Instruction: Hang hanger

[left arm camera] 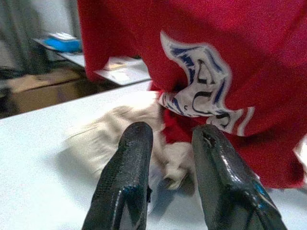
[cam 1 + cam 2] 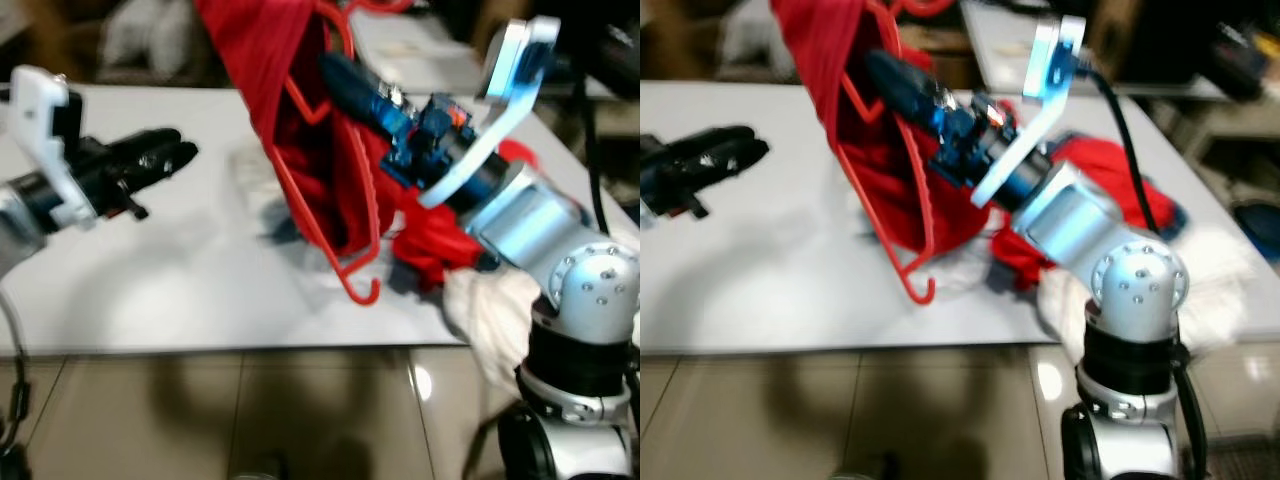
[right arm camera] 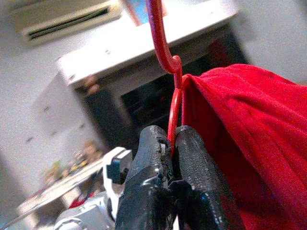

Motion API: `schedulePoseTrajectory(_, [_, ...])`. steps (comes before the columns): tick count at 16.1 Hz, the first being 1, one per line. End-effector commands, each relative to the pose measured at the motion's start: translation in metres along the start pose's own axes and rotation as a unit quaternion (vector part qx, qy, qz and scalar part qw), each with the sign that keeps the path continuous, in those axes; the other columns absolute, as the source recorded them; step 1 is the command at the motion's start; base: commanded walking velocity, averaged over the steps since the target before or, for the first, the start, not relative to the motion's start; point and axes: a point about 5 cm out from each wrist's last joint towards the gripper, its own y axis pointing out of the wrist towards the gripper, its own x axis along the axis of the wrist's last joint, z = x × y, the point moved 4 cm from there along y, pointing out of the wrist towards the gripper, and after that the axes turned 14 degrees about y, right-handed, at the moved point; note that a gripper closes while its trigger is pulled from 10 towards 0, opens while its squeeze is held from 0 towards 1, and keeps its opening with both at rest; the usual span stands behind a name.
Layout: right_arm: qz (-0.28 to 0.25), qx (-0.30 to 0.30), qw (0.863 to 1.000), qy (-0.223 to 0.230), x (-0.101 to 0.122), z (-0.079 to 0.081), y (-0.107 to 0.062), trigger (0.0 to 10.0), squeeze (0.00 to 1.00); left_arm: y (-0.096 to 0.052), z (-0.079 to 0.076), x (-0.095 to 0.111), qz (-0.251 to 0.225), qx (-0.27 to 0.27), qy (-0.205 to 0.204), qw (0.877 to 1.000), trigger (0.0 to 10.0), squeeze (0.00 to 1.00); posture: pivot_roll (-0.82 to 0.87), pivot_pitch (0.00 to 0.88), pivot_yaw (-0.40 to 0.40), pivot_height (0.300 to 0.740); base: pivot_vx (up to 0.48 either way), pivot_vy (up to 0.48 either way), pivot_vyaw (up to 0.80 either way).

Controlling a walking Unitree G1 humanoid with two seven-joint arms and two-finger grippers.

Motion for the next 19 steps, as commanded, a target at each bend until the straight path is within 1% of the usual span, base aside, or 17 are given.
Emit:
schedulePoseTrajectory(1, [0.013,0.046,0.999,0.0,-0.004,0.015,0.008,10.0,0.0,-0.008,0.002,0.006,0.001,0.008,0.008,1.0,10.0,0.0,0.2,0.0,-0.082,0.74,0.0,0.0,0.8])
schedulePoseTrajectory(2, [0.01,0.055,0.998,0.001,-0.004,0.015,0.008,10.0,0.0,-0.016,0.0,0.012,-0.006,0.007,0.01,1.0,10.0,0.0,0.22,0.0,-0.092,0.74,0.0,0.0,0.8])
schedulePoseTrajectory(5, [0.005,0.062,0.998,0.002,-0.004,0.012,0.009,10.0,0.0,-0.025,-0.002,0.026,-0.04,0.007,0.009,0.999,10.0,0.0,0.23,0.0,-0.102,0.74,0.0,0.0,0.8])
schedulePoseTrajectory(6, [0.001,0.064,0.998,0.002,-0.003,0.012,0.009,10.0,0.0,-0.026,-0.003,0.027,-0.042,0.005,0.007,0.999,10.0,0.0,0.23,0.0,-0.101,0.74,0.0,0.0,0.8])
schedulePoseTrajectory(9, [-0.022,0.078,0.997,-0.002,0.004,0.016,0.01,10.0,0.0,-0.017,-0.019,0.01,-0.01,-0.024,0.003,1.0,10.0,0.0,0.22,0.0,-0.089,0.74,0.0,0.0,0.8])
schedulePoseTrajectory(12, [-0.034,0.086,0.996,-0.008,0.007,0.019,0.007,10.0,0.0,-0.012,-0.025,0.011,-0.014,-0.036,-0.004,0.999,10.0,0.0,0.2,0.0,-0.076,0.74,0.0,0.0,0.8])
schedulePoseTrajectory(19, [-0.054,0.037,0.998,-0.023,0.009,0.004,-0.005,10.0,0.0,-0.007,-0.037,0.004,-0.004,-0.078,-0.005,0.997,10.0,0.0,0.19,0.0,-0.063,0.74,0.0,0.0,0.8])
